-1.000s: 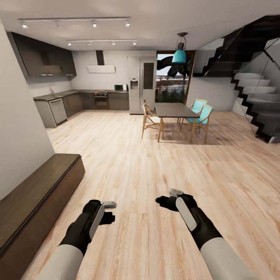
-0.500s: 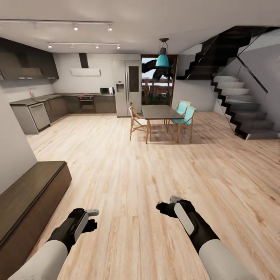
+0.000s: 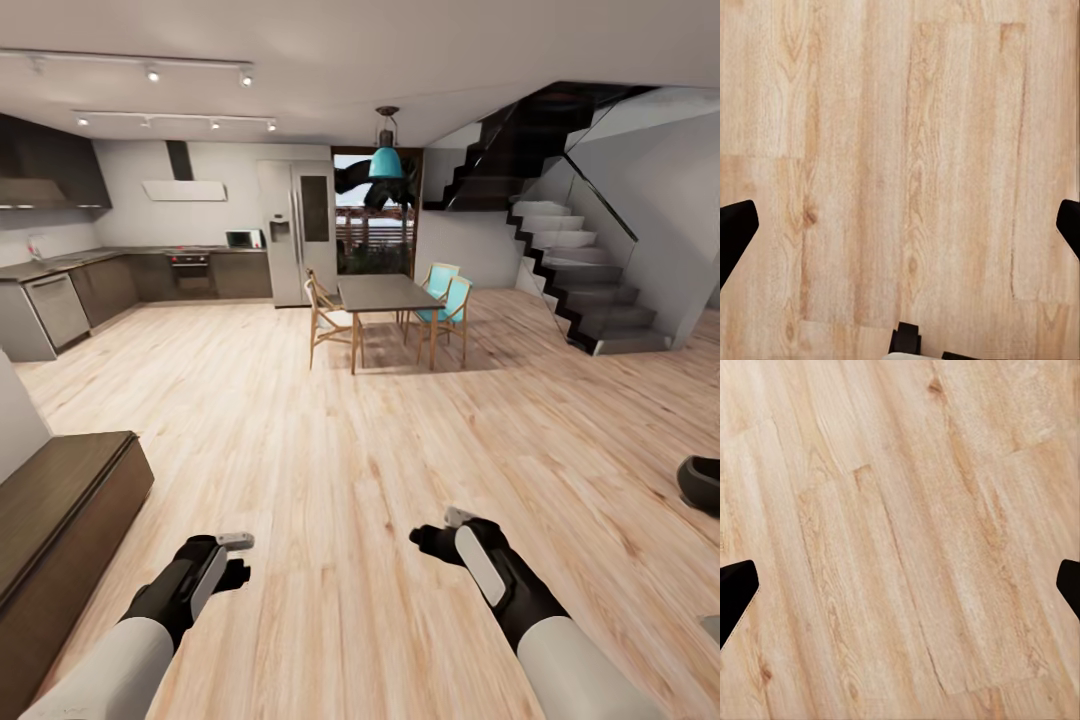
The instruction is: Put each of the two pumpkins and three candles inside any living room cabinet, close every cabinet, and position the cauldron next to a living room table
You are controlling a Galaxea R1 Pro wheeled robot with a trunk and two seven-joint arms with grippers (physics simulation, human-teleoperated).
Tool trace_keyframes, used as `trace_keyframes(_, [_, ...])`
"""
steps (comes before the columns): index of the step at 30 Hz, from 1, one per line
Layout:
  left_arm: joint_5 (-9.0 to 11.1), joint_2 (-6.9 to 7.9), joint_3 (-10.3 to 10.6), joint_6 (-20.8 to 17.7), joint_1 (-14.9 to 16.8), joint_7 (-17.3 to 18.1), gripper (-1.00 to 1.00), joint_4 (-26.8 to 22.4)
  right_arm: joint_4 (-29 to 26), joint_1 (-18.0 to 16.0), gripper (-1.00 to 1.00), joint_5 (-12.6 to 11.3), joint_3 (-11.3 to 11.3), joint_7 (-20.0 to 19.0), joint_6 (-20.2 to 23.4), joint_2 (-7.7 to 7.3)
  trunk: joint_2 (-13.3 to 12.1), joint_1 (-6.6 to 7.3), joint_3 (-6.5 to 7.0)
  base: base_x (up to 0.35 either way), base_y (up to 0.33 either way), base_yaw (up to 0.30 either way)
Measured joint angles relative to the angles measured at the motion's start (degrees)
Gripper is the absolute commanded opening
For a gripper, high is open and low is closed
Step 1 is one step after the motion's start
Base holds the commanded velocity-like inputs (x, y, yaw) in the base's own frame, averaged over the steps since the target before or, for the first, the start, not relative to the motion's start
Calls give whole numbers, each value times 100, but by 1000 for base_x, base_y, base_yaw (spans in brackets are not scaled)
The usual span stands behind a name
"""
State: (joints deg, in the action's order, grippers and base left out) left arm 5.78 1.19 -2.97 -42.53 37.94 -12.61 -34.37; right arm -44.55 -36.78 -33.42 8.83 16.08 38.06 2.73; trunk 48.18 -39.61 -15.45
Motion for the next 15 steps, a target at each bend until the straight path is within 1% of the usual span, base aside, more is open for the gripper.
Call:
trace_keyframes(2, [1,-2,2,28,0,0,100,0,-14,0,100,5,0,-9,-19,29,0,0,1,337,55,-5])
trace_keyframes(6, [-5,-14,39,39,0,-1,100,0,23,0,100,-6,2,-14,-313,3,0,0,1,335,150,-1])
trace_keyframes(11, [-5,-22,43,46,0,-1,100,0,26,0,100,-15,4,-16,-344,20,0,0,1,333,177,0])
trace_keyframes(15, [-5,-23,42,47,0,-1,100,0,-5,0,100,-16,16,-19,-337,75,0,0,-11,320,180,-29])
